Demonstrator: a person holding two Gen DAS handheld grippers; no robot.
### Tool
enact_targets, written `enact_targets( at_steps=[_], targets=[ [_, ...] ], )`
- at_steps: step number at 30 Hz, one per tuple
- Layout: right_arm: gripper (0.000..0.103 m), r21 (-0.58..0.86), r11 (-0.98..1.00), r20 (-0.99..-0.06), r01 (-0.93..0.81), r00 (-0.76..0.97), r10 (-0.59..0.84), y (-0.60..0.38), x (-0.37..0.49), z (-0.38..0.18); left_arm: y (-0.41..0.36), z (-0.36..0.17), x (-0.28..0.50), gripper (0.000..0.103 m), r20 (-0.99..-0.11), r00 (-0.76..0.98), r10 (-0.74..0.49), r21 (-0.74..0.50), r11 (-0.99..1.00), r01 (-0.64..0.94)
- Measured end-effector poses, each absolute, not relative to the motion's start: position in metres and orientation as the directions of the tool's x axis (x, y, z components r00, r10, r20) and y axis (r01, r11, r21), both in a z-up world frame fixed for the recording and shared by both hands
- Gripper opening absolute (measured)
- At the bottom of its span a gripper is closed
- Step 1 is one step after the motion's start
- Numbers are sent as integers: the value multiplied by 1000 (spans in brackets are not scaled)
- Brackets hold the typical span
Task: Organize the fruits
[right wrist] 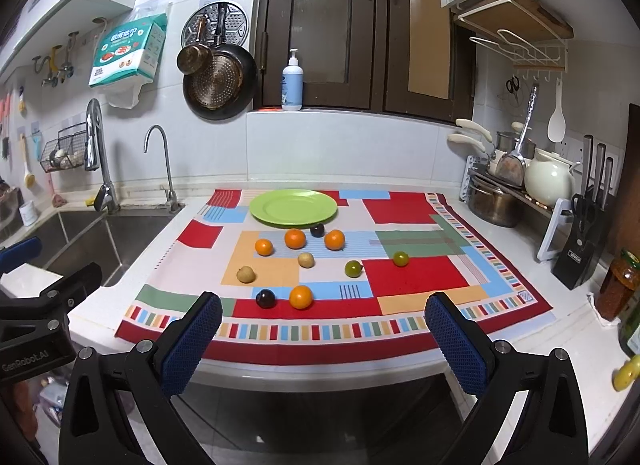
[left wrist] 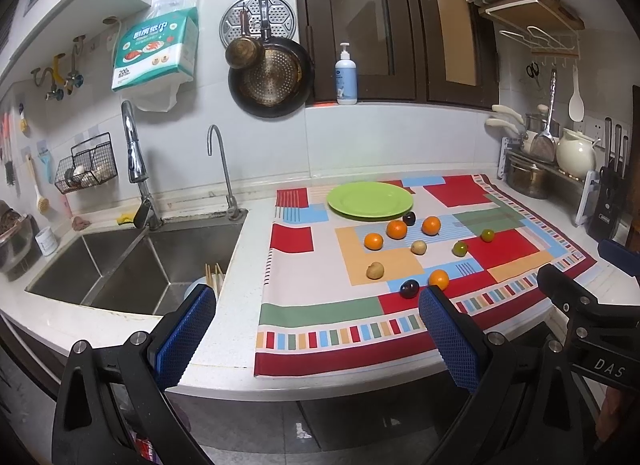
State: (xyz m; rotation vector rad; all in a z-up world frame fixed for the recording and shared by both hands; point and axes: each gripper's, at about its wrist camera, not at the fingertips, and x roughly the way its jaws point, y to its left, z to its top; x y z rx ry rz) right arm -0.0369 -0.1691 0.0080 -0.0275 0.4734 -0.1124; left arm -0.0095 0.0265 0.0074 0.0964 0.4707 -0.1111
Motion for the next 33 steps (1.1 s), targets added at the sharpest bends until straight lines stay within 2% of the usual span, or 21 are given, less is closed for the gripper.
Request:
enact_targets(
  at_steps=[28, 33],
  targets=[
    [103, -65, 993, -468, 101, 876, -120, -159, -30, 4, 35, 0, 1, 103, -463, 876, -134, 64, 981, 184],
    [102, -90, 992, -481, 83, 869, -116, -155, -22, -5, 28, -8, 9, 94, -474, 866, -158, 89, 970, 226]
  ],
)
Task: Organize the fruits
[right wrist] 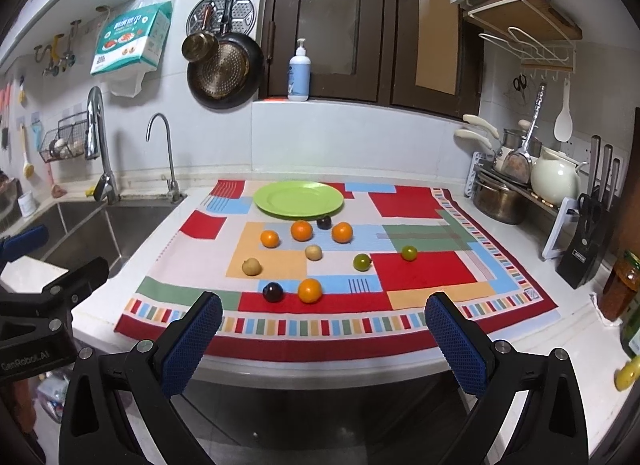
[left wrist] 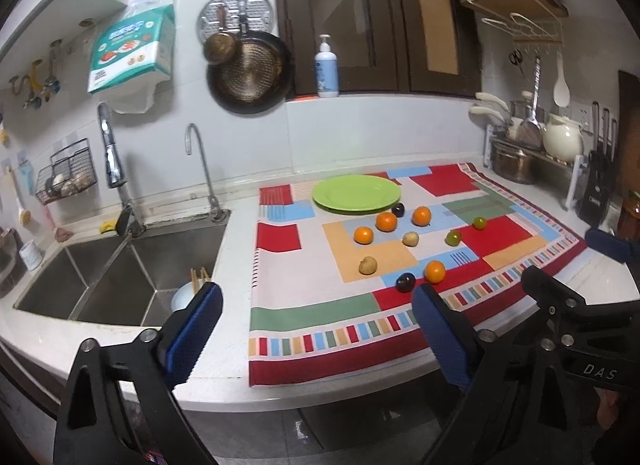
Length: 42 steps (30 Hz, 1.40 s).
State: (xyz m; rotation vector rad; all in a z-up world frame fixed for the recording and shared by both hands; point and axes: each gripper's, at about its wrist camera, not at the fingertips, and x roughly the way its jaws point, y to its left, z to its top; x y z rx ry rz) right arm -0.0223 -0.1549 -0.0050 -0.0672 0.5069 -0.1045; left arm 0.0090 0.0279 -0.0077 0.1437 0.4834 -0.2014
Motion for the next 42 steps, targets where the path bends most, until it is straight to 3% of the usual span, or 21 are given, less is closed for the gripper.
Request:
enact_targets(
  at_steps=[9, 19, 24, 32, 42],
  targets=[
    [94, -107, 994, -504, 13, 861, -65, -157, 6, -18, 10, -20, 40, 78, -513, 827, -229, 81, 947, 312],
    [84, -105, 992, -547, -71, 837, 2, -172, 57, -37, -26, -37, 87, 66, -550, 787, -279, 85, 919, 385],
    [72, -86, 990, -606, -115, 795, 40, -181, 86, -52, -41, -50, 110, 59, -582, 753, -308, 83, 898, 431],
    [63, -61, 982, -676, -179, 731, 91, -190, 116, -78, -60, -74, 138, 44, -648, 665, -371, 59, 846, 530],
    [52, -47, 968, -745, -247, 654, 131, -190, 140, -107, -74, -101, 157, 39, -707, 593, -384, 54, 807, 588]
  ],
)
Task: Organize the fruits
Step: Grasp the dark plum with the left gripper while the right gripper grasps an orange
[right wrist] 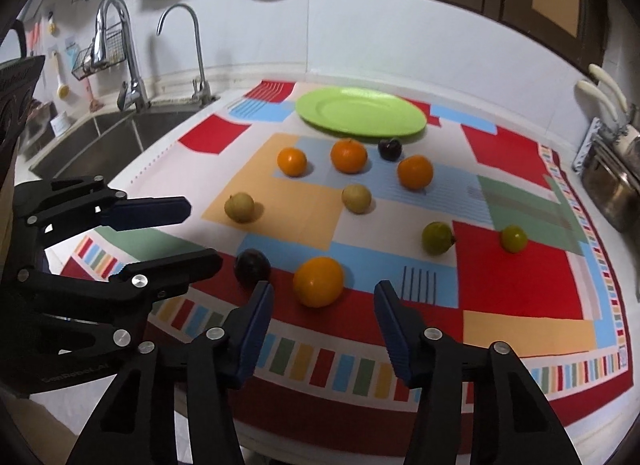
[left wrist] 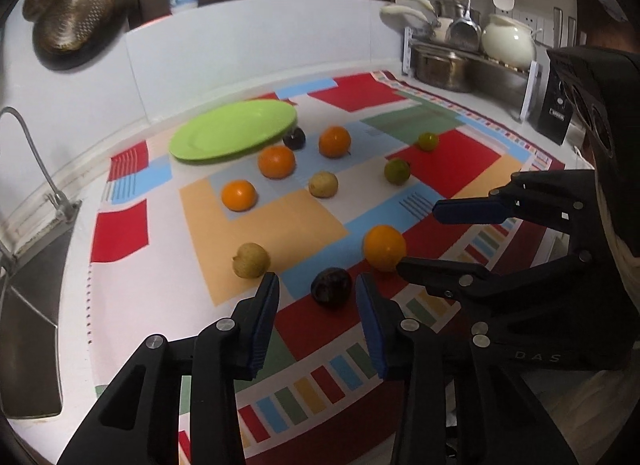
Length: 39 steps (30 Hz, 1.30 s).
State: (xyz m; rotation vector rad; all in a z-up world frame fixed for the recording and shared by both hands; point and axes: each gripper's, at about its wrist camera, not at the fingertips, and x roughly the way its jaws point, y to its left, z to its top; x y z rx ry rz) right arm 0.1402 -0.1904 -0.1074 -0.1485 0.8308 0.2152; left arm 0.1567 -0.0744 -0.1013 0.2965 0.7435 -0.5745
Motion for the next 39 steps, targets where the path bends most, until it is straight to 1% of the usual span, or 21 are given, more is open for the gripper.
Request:
enact_targets(
  at_steps=[9, 12, 17, 20, 25, 27, 31, 39],
  targets=[
    [45, -45, 955, -776, -293, 612, 151, -192, 156, -128, -84, -121, 171, 36, -745, 549, -379, 50, 789, 612],
    [45, -42, 952, -779, -304, 606, 159, -193, 161, -132, -85, -124, 175, 34, -748, 537, -389, 36, 785, 618],
    [45, -33, 946, -784, -324, 595, 177, -194, 168, -135, -87, -127, 181, 33, -756, 521, -397, 15, 785, 620],
    [45, -27, 942, -787, -333, 588, 186, -194, 173, -138, -88, -130, 185, 29, -763, 510, -396, 1, 789, 614],
    [41, -13, 940, -789, -341, 582, 200, -194, 178, -140, -87, -135, 189, 27, -780, 491, -388, -27, 805, 593],
    [39, -9, 939, -785, -343, 584, 206, -195, 179, -139, -87, -134, 189, 27, -780, 492, -386, -36, 813, 581],
    [39, 3, 940, -784, -342, 583, 215, -196, 181, -140, -84, -133, 189, 27, -779, 499, -378, -51, 833, 551],
    [39, 1, 942, -769, -337, 602, 216, -198, 180, -130, -81, -117, 186, 27, -755, 545, -366, -40, 855, 518]
  ],
)
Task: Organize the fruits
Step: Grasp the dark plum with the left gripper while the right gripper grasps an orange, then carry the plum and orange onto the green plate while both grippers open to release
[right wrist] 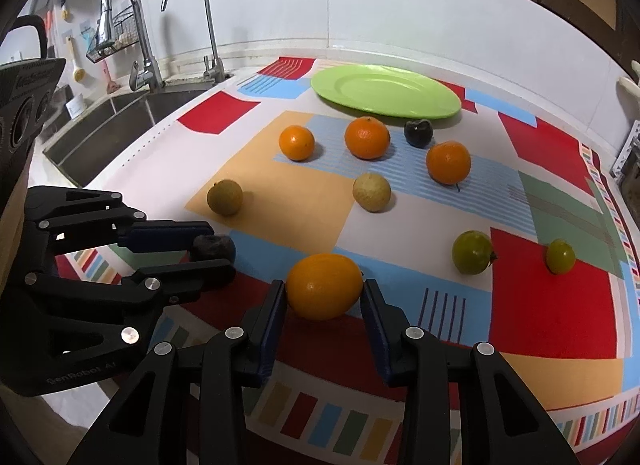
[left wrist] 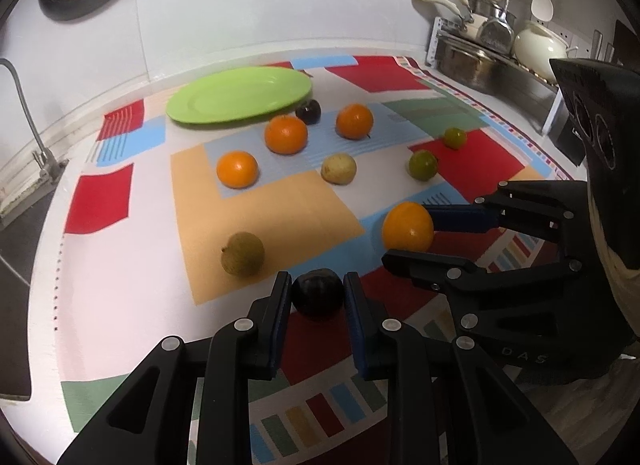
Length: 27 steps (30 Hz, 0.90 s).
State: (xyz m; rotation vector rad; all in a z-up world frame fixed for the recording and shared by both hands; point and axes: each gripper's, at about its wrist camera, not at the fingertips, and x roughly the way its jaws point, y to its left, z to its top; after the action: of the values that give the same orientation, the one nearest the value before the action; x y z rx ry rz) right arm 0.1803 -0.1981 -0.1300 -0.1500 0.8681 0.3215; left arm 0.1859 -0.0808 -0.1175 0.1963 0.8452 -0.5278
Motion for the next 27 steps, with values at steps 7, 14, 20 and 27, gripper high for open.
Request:
enact_targets(
  at_steps=[7, 14, 20, 27],
  targets=[
    [39, 0, 943, -753, -332, 620, 218, -200, 184, -120, -80, -110, 188, 26, -740, 568, -360, -38, 866, 499],
    [39, -13, 943, -735, -332, 642, 216, -202, 187, -109, -82, -92, 192, 26, -701, 617, -356, -22, 876, 481],
    [39, 2, 946, -712, -324, 664, 228, -207, 197, -94, -83, -72, 204, 26, -668, 657, -349, -22, 892, 452],
    [39, 21, 952, -674, -305, 699, 239, -213, 218, -71, -86, -49, 225, 26, -630, 700, -336, -14, 906, 423]
  ],
)
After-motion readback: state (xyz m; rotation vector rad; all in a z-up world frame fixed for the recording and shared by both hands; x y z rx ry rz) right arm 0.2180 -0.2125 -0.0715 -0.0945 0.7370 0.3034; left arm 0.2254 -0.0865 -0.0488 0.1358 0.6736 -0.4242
